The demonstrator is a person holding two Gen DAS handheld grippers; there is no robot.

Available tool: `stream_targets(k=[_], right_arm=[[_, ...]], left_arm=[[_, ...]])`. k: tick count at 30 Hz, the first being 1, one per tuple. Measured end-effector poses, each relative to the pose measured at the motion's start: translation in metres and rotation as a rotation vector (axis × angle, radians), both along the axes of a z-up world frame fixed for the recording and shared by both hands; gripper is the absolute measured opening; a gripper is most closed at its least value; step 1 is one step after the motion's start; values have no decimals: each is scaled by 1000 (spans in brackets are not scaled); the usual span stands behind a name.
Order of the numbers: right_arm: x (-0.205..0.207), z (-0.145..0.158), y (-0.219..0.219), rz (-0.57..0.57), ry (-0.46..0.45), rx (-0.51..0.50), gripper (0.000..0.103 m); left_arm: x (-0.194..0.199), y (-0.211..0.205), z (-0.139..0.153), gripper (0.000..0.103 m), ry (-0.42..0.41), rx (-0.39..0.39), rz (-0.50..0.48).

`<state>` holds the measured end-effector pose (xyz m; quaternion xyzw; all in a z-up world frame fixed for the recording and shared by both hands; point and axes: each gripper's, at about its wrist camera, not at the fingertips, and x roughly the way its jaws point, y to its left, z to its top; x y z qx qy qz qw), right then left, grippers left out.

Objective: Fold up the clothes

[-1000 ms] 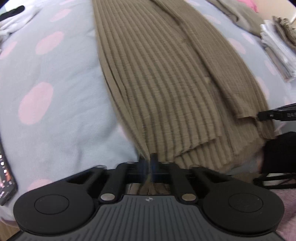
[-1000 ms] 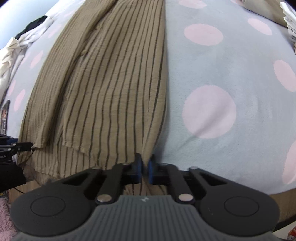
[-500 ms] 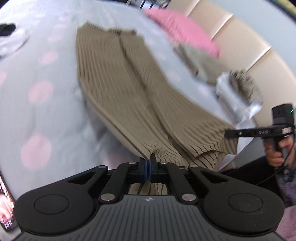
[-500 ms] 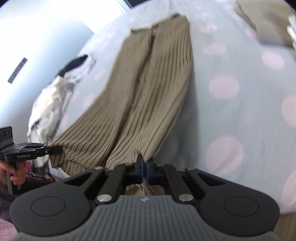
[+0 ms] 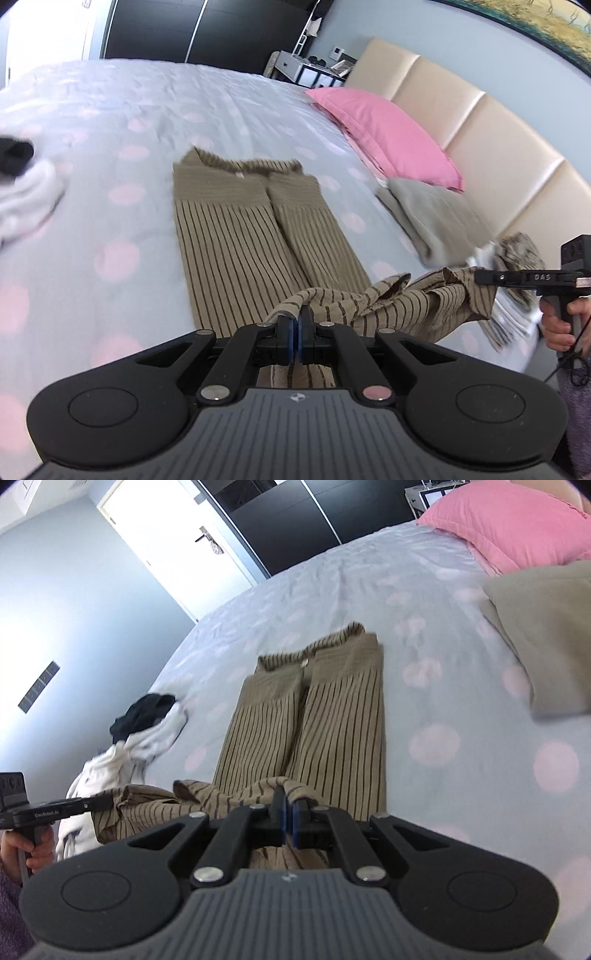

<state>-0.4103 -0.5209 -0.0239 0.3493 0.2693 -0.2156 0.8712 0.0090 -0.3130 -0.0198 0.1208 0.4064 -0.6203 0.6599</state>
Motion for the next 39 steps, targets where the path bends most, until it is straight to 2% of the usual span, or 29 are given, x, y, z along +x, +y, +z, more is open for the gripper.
stream_targets(k=[5,12,18,21,23,25,27,29,34,39], right_arm=[[50,-19,-53,-20,29,-38,3],[115,-75,-111,-24,118,-38,3],[145,-122,-138,-11,187,-9,3],[149,-137,-143,-8,209,8,4],[150,-142,-144,-9,226,26,9],[149,-140,-141,-8,233,22,11],[144,-131,-135,-7,229,8,23],[136,-117,-126,-6,211,-9,28],[110,-80,-89,10,189,-61,33],[82,-69,-39,54,217,-99,35]], left_arm=[[33,-61,-26,1,-32,30,29],[75,-126,-89,1,-42,113,49],[90,-148,-145,1,-17,184,65],[90,-148,-159,1,-9,196,73],[88,-146,-157,7,-18,198,72],[84,-140,-149,20,-22,185,75],[76,-131,-135,36,-38,165,77],[67,-120,-119,42,-63,143,77],[40,-83,-85,46,-98,123,70],[8,-42,-78,46,-167,158,25]])
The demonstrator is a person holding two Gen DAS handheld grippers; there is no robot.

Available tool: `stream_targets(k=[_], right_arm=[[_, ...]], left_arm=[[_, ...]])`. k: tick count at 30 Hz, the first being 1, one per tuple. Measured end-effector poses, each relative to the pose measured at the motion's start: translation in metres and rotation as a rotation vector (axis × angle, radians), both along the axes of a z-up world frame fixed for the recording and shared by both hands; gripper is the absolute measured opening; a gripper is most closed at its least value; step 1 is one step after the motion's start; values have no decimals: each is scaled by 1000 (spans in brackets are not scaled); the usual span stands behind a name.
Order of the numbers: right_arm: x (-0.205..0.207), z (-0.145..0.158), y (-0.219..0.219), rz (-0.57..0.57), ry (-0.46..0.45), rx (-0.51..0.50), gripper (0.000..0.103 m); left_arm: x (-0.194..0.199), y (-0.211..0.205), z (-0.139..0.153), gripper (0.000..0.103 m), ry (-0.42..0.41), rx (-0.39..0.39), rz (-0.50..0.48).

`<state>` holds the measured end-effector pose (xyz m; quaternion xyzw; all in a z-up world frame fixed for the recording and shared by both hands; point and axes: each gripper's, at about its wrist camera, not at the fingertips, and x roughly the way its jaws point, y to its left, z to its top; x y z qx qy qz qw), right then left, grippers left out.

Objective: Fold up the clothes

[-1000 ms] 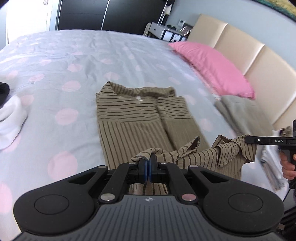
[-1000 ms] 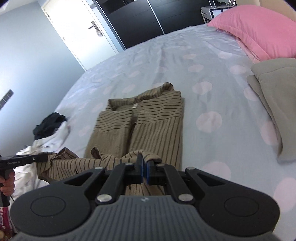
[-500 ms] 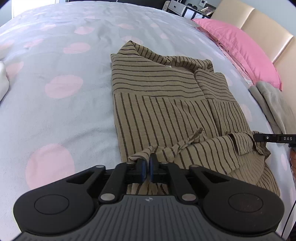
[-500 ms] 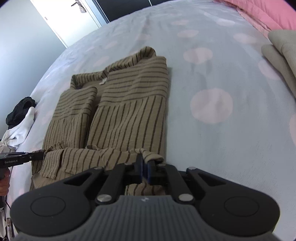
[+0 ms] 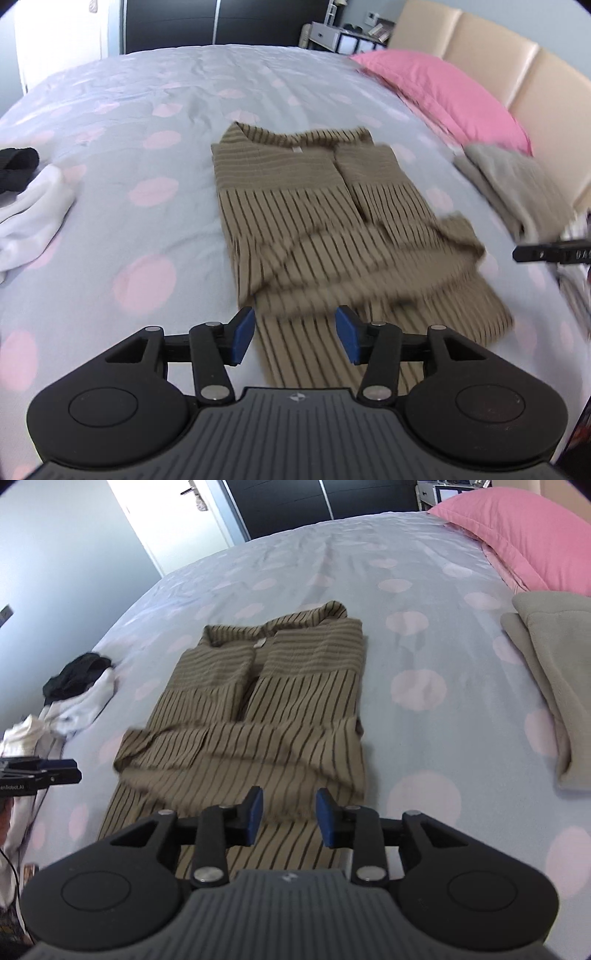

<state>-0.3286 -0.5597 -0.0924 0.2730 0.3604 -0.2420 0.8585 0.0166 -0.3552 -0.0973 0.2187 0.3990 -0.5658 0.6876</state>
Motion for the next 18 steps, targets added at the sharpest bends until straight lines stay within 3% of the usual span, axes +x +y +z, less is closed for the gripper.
stream_targets(k=[9,18], right_arm=[[-29,-19,61,53,96,-63,35],[-21,-65,60,56,217,-107,37]], left_arm=[[-40,41,-24,49,-65,57,-39],[-52,37,-69,49,-122,124,-64]])
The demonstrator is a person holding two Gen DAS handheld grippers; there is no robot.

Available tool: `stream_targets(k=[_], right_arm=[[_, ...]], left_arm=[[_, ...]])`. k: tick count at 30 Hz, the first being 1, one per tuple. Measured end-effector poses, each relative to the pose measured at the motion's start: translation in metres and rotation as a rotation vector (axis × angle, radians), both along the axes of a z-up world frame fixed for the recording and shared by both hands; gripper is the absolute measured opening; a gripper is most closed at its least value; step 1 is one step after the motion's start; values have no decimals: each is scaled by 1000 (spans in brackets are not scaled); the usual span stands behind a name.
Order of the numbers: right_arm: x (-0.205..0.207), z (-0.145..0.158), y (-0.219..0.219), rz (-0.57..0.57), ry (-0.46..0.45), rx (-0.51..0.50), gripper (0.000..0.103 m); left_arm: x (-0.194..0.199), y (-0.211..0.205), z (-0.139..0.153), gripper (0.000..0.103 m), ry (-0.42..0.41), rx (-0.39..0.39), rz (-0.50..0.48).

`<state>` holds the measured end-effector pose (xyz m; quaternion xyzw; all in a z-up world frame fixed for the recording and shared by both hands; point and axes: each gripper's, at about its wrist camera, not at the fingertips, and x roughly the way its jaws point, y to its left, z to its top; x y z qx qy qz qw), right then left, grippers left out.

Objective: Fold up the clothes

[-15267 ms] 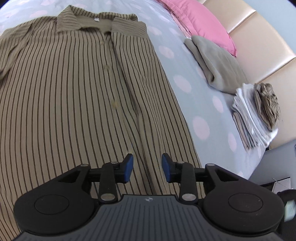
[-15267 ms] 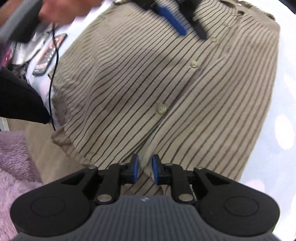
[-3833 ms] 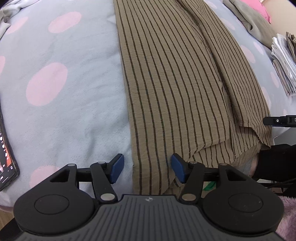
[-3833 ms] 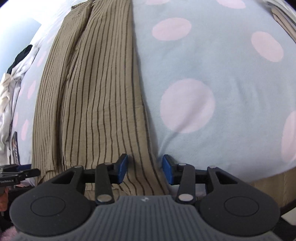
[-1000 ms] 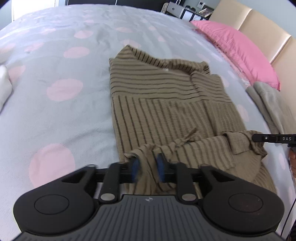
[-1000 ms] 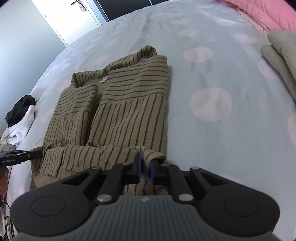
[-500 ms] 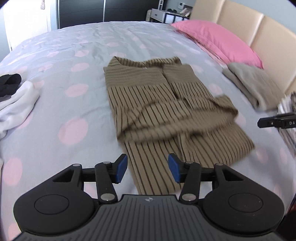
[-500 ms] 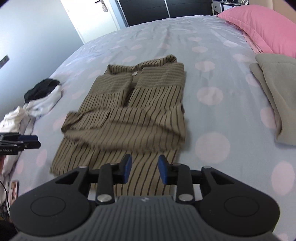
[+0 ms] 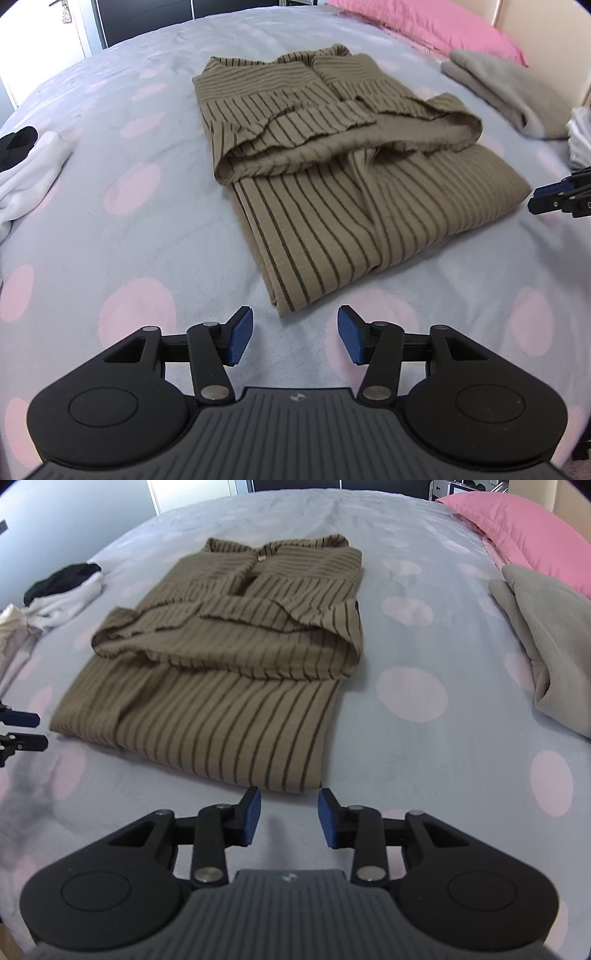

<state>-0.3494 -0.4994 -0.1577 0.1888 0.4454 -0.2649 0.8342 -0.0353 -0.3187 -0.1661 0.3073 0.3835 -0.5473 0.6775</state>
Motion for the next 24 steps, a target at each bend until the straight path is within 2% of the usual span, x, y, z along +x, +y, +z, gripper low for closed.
stream_targets(k=[2,4,5,6,8,9,11,15,20,22,24], right_arm=[[4,-6,0,16,12,-3,38],[10,-10,0,30,18,-12,37],[12,-11,1,34,19,-20,35],[14,-11,1,35,21,-27,21],[15,-10,0,29,26,-37,6],[13,-9,-1,26,27,-38,1],[10,-5,-2,20,30,-36,1],[10,1,1,41,83,-74,0],[11,-9,0,42,132,-72,0],[10,-15,-2,21,194,-107,0],[6,-20,-7,-9,247,-131,0]], left_arm=[[-1,-5,-3,49,-4,-9,-2],[-3,-10,-6,44,-19,-8,-6],[-4,-13,-6,28,-30,0,-7],[-4,-15,-7,12,-24,18,-3],[1,-15,-4,2,-6,22,12],[4,-13,-1,1,12,10,12],[9,-9,5,0,25,-1,19],[14,-6,9,0,6,30,15],[17,-6,3,0,-16,57,21],[19,-7,1,0,-31,63,30],[25,-4,-1,1,-12,97,42]])
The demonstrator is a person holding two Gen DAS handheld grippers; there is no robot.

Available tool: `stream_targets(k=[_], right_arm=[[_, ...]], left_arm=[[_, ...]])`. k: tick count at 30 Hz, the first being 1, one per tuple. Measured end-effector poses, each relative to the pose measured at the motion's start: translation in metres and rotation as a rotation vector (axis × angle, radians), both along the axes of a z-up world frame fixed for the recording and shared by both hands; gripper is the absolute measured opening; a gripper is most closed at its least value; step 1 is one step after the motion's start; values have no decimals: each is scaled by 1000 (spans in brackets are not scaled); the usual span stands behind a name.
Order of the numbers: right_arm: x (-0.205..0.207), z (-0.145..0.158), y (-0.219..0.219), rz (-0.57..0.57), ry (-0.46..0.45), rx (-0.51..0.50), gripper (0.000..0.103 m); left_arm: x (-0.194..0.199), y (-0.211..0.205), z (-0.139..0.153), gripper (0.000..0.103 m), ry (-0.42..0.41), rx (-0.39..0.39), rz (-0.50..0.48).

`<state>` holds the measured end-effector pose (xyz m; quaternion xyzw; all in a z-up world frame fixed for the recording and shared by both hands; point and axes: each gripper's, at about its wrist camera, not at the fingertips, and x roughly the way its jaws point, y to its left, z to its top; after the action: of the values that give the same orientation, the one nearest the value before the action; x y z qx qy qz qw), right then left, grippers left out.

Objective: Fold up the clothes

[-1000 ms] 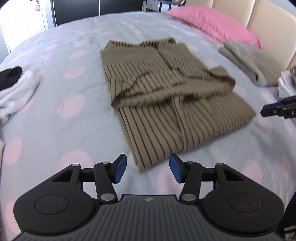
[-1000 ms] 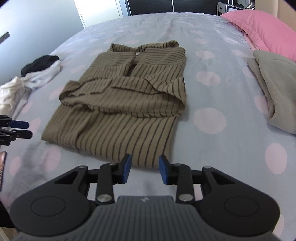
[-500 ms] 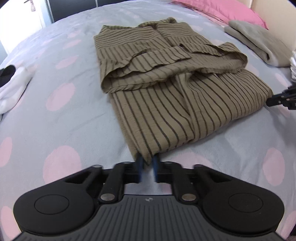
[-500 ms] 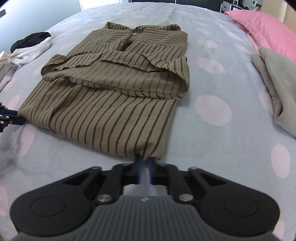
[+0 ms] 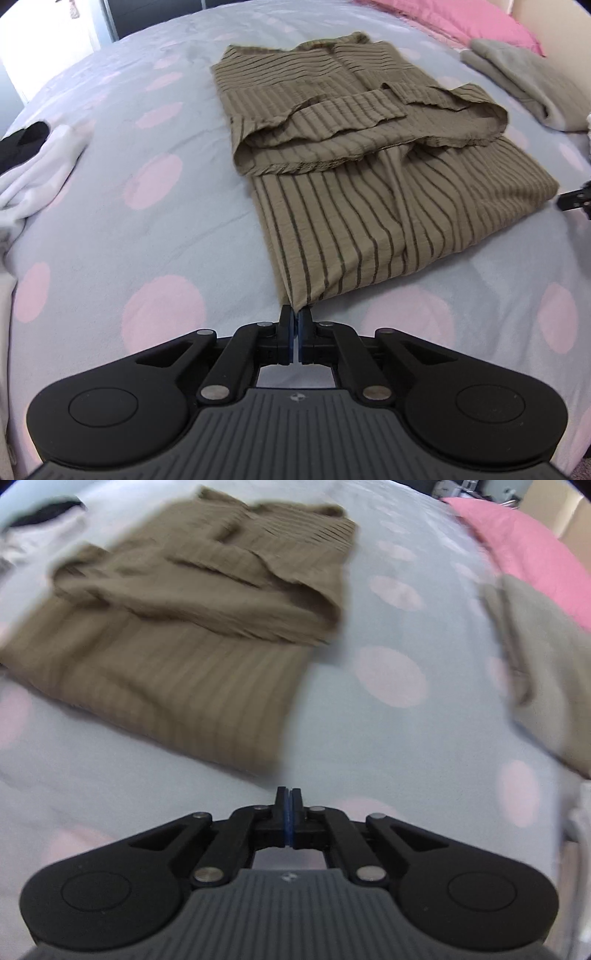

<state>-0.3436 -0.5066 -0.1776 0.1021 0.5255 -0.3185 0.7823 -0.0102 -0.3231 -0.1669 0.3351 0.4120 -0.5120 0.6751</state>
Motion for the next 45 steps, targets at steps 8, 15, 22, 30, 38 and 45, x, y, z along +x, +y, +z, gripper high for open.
stream_targets(k=[8,15,22,30,38,45], right_arm=[[-12,28,4,52,-119,4,5],[16,45,20,69,-222,2,34],[25,36,-14,-111,-330,130,45],[30,9,-43,-215,-347,237,1],[19,2,-54,-288,-257,170,0],[1,15,-60,-316,-351,235,16]], left_arm=[[-17,15,22,22,-113,-28,-67],[-18,-6,39,45,-88,-150,4],[5,-35,17,45,8,-155,128],[22,-50,10,0,62,-161,159],[40,-43,7,0,41,-109,221],[39,-21,31,25,117,-198,154]])
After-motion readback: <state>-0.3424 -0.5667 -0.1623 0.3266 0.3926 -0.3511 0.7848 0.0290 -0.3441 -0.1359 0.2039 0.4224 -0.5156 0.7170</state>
